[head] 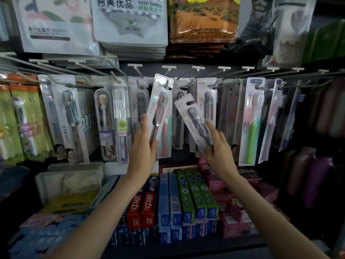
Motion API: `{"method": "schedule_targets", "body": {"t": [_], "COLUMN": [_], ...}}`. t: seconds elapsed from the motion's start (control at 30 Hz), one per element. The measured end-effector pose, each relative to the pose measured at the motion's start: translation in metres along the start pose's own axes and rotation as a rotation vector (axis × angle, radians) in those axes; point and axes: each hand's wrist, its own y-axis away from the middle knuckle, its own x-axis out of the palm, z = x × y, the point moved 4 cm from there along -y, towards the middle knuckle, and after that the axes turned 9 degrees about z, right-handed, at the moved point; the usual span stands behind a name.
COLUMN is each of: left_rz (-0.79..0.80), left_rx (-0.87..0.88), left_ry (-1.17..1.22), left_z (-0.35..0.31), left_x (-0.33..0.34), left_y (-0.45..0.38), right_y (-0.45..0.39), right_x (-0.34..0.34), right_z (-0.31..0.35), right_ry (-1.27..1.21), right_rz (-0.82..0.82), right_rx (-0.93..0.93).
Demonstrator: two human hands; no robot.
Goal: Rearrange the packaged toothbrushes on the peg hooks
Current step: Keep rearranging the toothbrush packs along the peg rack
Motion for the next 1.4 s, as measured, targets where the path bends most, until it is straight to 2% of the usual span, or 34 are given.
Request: {"method": "schedule_targets", "body": {"t": [0.27,0.47,0.73,0.87,1.0,1.1,1.2,1.3,1.4], "left_rz": [0.066,0.1,0.13,0.136,0.145,0.141,0.126,0.127,0.141], "left_rx": [0.038,0.055,0.043,0.05,0.031,0.042,0.033,0.021,0.026], "left_ry": [0.057,0.011,-0.027,-0.029,-0.007,0.021,0.039,0.056,0.036], "left_z": [0.003,0.012,0.019,0.019,0.019,0.017,0.015,0.014,0.016], "left_x": [-0.005,-0.016,-0.023,-0.025,-0.021,-0.017,-0.014,-0.012,-0.014], "left_y": [-0.003,-0.006,-0.008,-0.009,-0.009,-0.007,-0.007,-0.007,-0.007], "right_y": [-0.036,-0.056,-0.063,-0.062,-0.065,-0.066,-0.053,-0.041,-0.039], "right_x": [0.005,0.021,0.029,0.035,0.044,0.048,0.053,0.053,0.059], "right_z": [0.032,0.038,0.021,0.011,0.021,0.026,0.029,0.036,0.037], "right_ry": [0.039,-0.109,-0.305,-0.386,-0.382,-0.214,-0.102,-0.159,-0.301], "right_rz": [-0.034,-0.015,-0.074,-0.139,-0.117,-0.04,-0.013,-0.048,0.076], "right_rx": [-0.033,0.079,0.121,0.205,0.253,0.251,0.163,0.086,0.076]}}
